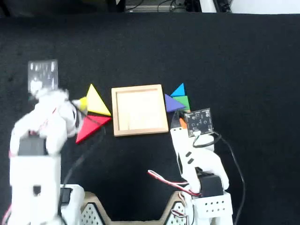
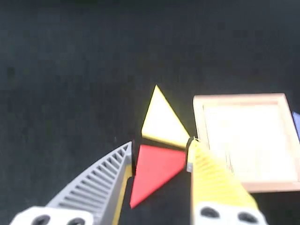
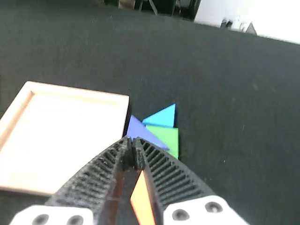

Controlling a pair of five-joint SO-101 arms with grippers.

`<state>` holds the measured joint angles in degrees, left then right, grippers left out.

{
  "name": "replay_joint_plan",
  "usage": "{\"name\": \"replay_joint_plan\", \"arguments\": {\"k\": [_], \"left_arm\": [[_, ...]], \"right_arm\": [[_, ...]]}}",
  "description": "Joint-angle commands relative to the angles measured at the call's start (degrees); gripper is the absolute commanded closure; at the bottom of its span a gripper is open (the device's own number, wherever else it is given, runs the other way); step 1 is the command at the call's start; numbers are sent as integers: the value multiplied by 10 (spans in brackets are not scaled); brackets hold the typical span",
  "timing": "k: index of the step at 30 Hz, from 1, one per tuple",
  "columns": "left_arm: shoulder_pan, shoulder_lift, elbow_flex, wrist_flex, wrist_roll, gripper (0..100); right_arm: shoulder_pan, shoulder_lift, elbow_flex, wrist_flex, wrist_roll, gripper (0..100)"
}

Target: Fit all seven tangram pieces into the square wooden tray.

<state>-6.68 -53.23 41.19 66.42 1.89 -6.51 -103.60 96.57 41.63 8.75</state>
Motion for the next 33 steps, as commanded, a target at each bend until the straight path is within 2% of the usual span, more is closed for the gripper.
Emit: {"name": "replay_joint_plan", "arguments": {"k": [1, 4, 8, 10, 13, 15, 22, 33], "left_arm": [[7, 214, -167, 52, 68, 800], [7, 316, -245, 105, 140, 771], [7, 429, -340, 159, 226, 605], [7, 474, -372, 175, 259, 559], [7, 536, -409, 174, 266, 575], [1, 578, -415, 144, 274, 596], [-7, 712, -421, 48, 278, 611], [-33, 770, -447, 22, 279, 611]], "right_arm": [[-6, -20, 0, 11, 4, 987], [-6, -20, 0, 11, 4, 987], [-6, -19, 0, 13, 4, 987], [-8, -19, 0, 24, 6, 987], [-8, -19, 1, 37, 49, 987], [-9, -19, 1, 43, 65, 987], [-9, -19, 1, 43, 66, 987], [-9, -19, 1, 42, 69, 987]]}}
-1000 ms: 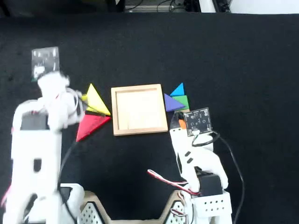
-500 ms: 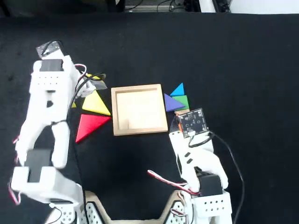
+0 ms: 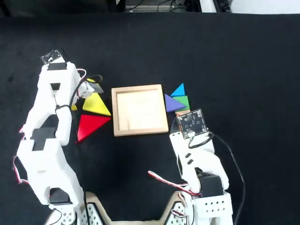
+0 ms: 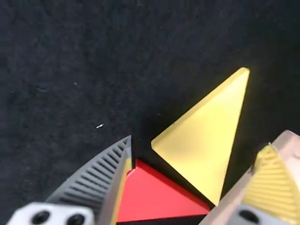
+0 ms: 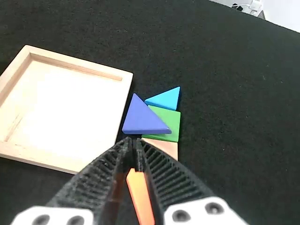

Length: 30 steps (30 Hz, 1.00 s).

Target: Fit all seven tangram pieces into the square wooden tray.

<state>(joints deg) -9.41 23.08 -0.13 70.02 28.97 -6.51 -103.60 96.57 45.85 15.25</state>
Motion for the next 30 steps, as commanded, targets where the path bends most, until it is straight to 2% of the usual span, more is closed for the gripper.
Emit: {"name": "replay_joint_plan", "arguments": {"k": [1, 8, 16, 27, 30], "left_arm": [[-4, 15, -35, -18, 8, 611], [-1, 49, -64, -23, 23, 611], [35, 74, -77, -25, 25, 611], [20, 101, -88, -19, 46, 613], [20, 105, -99, 1, 44, 656]], "right_arm": [[-9, -19, 1, 0, 4, 987], [-9, -19, 1, 0, 4, 987], [-9, -19, 1, 0, 4, 987], [-9, -19, 1, 1, 4, 987], [-9, -19, 1, 1, 4, 987]]}}
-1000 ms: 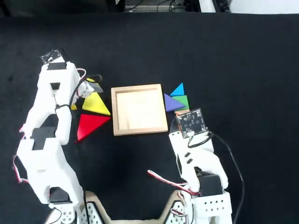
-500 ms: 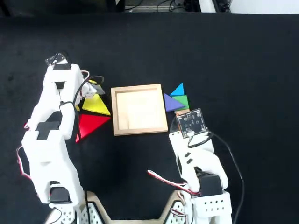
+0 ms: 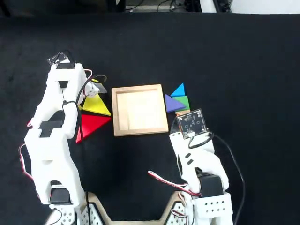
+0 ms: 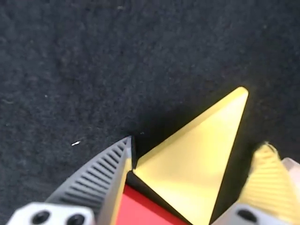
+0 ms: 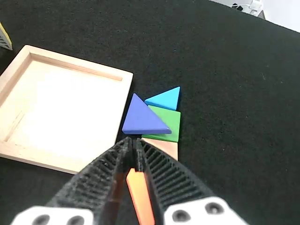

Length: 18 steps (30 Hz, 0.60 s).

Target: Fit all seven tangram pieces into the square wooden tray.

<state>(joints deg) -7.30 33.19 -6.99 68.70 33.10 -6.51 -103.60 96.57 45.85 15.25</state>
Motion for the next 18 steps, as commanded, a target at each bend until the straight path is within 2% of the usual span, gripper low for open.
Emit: {"name": "replay_joint_plan", "arguments": {"k": [1, 4, 18], "left_arm": [[-1, 4, -32, 18, 3, 673], [-1, 4, -30, 18, 3, 700], [0, -2, -31, 35, 3, 701]], "right_arm": [[-9, -19, 1, 1, 4, 987], [-8, -19, 1, 1, 4, 987], [-7, -19, 1, 1, 4, 987]]}}
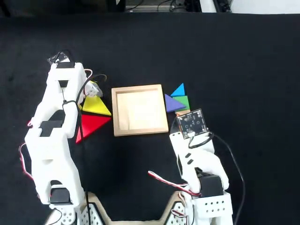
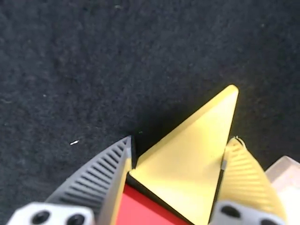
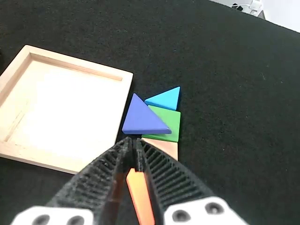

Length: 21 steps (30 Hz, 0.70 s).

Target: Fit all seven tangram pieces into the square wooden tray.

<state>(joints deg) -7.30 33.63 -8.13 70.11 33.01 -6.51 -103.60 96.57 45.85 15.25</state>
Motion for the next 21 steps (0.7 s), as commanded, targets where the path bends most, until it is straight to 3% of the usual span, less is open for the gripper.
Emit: {"name": "replay_joint_plan", "arguments": {"k": [1, 4, 8, 14, 21], "left_arm": [[3, -7, -26, 43, 6, 701], [4, -18, -56, 111, 11, 699], [1, -20, -58, 130, 35, 690], [9, -31, -51, 130, 50, 637], [11, -18, -48, 63, 4, 640]], "right_arm": [[-7, -19, 1, 1, 4, 987], [-7, -19, 1, 1, 4, 987], [-7, -20, 1, 1, 4, 987], [-6, -20, 1, 1, 4, 987], [-6, -20, 1, 1, 4, 987]]}}
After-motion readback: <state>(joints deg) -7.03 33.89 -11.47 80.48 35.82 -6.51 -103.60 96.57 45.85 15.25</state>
